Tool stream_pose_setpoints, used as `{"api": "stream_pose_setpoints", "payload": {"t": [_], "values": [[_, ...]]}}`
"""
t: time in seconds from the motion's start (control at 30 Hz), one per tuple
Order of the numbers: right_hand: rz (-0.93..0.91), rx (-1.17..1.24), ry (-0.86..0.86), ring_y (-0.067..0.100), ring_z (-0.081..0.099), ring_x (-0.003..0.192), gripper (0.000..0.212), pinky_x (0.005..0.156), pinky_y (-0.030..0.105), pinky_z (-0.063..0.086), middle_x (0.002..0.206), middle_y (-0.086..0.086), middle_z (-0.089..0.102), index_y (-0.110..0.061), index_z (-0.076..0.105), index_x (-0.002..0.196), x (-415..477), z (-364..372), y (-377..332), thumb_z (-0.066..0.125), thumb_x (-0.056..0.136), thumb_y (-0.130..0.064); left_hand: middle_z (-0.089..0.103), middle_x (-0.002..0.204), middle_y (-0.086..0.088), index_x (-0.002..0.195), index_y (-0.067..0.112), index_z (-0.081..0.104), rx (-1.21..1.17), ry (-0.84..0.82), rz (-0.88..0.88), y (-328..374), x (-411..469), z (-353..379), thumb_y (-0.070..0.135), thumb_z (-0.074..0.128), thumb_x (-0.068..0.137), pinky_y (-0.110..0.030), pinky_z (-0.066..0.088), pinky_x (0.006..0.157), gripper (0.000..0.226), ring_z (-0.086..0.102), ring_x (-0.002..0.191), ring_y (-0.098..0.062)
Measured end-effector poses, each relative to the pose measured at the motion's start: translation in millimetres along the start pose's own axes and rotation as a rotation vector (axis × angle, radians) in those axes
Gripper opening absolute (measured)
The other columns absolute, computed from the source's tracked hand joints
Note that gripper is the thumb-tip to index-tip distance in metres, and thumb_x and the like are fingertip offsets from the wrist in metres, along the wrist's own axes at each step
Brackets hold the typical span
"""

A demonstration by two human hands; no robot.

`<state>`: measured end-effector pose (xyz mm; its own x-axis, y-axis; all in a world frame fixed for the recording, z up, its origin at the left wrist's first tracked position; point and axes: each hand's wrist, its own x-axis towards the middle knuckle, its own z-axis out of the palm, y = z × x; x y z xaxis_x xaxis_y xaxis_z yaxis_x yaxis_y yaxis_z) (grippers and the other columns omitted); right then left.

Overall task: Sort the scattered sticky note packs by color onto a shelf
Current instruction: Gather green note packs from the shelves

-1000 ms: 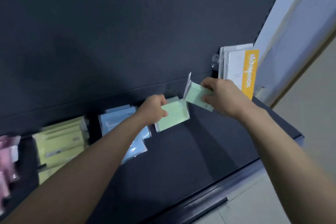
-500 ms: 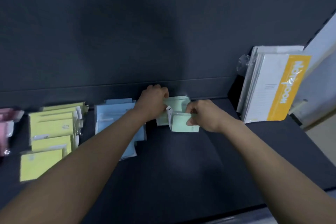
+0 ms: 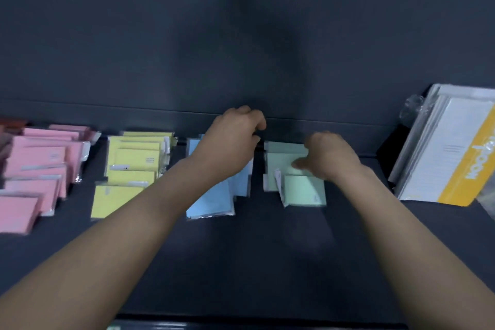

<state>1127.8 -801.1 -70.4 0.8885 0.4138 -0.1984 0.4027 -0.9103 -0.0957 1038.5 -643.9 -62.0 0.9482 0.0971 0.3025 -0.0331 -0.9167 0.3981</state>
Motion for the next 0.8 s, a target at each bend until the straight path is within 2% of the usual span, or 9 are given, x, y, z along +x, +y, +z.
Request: {"api": "stream_pose_setpoints", "payload": {"t": [0.07, 0.17, 0.33, 0.43, 0.6, 0.7, 0.8], "values": [[-0.098, 0.015, 0.083, 0.032, 0.052, 0.112, 0.041, 0.081, 0.033, 0.044, 0.121, 0.013, 0.059, -0.008, 0.056, 0.118, -6.0, -14.1, -23.9, 0.064, 0.088, -0.035, 0.057, 0.111, -0.007, 0.114, 0.010, 0.057, 0.026, 0.040, 0.017, -4.8, -13.9, -19.8, 0.010, 0.051, 0.092, -0.038, 0.042, 0.090, 0.022, 0.050, 0.104, -0.025], [-0.265, 0.031, 0.183, 0.032, 0.055, 0.104, 0.032, 0.079, 0.033, 0.044, 0.113, 0.014, 0.060, -0.006, 0.058, 0.113, -25.2, -38.0, -77.3, 0.061, 0.091, -0.029, 0.058, 0.108, -0.008, 0.112, 0.010, 0.058, 0.101, 0.143, 0.031, -20.9, -44.2, -58.8, 0.010, 0.052, 0.090, -0.042, 0.041, 0.090, 0.022, 0.050, 0.103, -0.028], [-0.597, 0.029, 0.337, 0.031, 0.055, 0.104, 0.030, 0.087, 0.041, 0.047, 0.111, 0.011, 0.059, -0.007, 0.058, 0.113, -80.7, -64.5, -194.3, 0.058, 0.092, -0.029, 0.062, 0.095, -0.014, 0.101, 0.007, 0.063, 0.316, 0.332, -0.028, -66.5, -127.6, -149.6, 0.010, 0.053, 0.083, -0.045, 0.046, 0.078, 0.021, 0.055, 0.089, -0.037], [-0.776, 0.039, 0.402, 0.031, 0.055, 0.105, 0.030, 0.087, 0.040, 0.046, 0.113, 0.009, 0.060, -0.011, 0.056, 0.115, -123.0, -72.0, -267.2, 0.056, 0.093, -0.032, 0.063, 0.091, -0.015, 0.100, 0.005, 0.063, 0.455, 0.382, -0.123, -91.5, -185.4, -207.4, 0.010, 0.051, 0.079, -0.051, 0.049, 0.074, 0.025, 0.056, 0.085, -0.039], [-0.987, 0.093, 0.467, 0.031, 0.056, 0.107, 0.028, 0.088, 0.041, 0.047, 0.112, 0.008, 0.060, -0.012, 0.057, 0.113, -187.0, -70.9, -384.9, 0.054, 0.093, -0.032, 0.062, 0.095, -0.015, 0.104, 0.006, 0.062, 0.590, 0.457, -0.283, -131.8, -284.2, -283.0, 0.009, 0.058, 0.080, -0.049, 0.047, 0.076, 0.025, 0.055, 0.087, -0.038], [-1.094, 0.121, 0.466, 0.031, 0.056, 0.103, 0.027, 0.086, 0.042, 0.048, 0.110, 0.007, 0.060, -0.011, 0.059, 0.110, -224.6, -59.5, -453.4, 0.052, 0.094, -0.032, 0.062, 0.091, -0.015, 0.101, 0.006, 0.062, 0.657, 0.476, -0.374, -153.2, -348.6, -318.7, 0.014, 0.054, 0.078, -0.051, 0.048, 0.071, 0.026, 0.056, 0.083, -0.038], [-1.211, 0.150, 0.432, 0.031, 0.057, 0.102, 0.027, 0.085, 0.043, 0.049, 0.111, 0.007, 0.062, -0.011, 0.060, 0.112, -262.9, -45.9, -515.2, 0.052, 0.095, -0.030, 0.062, 0.096, -0.014, 0.104, 0.006, 0.061, 0.709, 0.493, -0.498, -170.7, -412.2, -348.7, 0.012, 0.057, 0.082, -0.051, 0.046, 0.075, 0.023, 0.055, 0.088, -0.038]]}}
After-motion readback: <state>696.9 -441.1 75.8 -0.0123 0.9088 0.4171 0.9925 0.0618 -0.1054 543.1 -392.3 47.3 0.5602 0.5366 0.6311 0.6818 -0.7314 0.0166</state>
